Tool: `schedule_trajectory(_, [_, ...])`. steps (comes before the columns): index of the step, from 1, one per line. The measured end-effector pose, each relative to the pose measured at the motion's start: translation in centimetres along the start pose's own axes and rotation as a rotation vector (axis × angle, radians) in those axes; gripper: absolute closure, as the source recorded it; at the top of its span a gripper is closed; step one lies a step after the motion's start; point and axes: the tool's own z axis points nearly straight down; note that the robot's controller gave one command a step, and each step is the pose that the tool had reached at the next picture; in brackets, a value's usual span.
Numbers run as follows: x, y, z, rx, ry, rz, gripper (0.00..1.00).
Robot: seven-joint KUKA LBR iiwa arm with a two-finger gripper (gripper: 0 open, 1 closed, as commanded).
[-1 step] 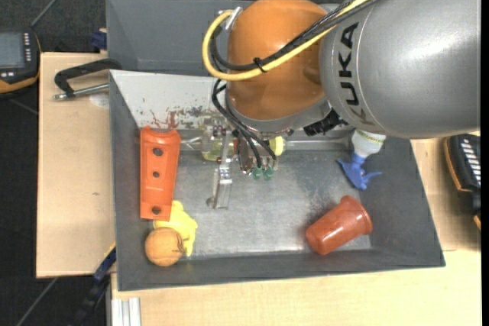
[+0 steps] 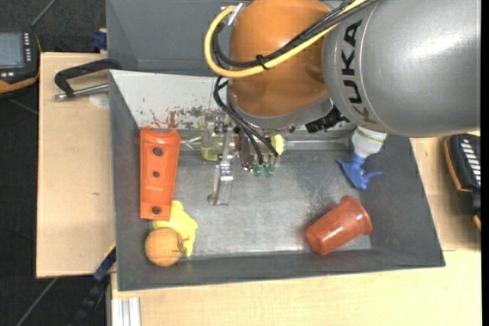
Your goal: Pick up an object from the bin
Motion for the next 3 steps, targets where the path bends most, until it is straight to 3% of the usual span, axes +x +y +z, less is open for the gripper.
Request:
schedule_trajectory(1, [0.6,1.3,4.6,-0.001,-0.001,-0.093,0.00])
schedule_trajectory(2, [1.8,5.1,7.8,0.000,0.001,-0.067,0.00])
schedule_trajectory(3, [2.2,5.3,9.5,-0.001,0.001,-0.167,0.00])
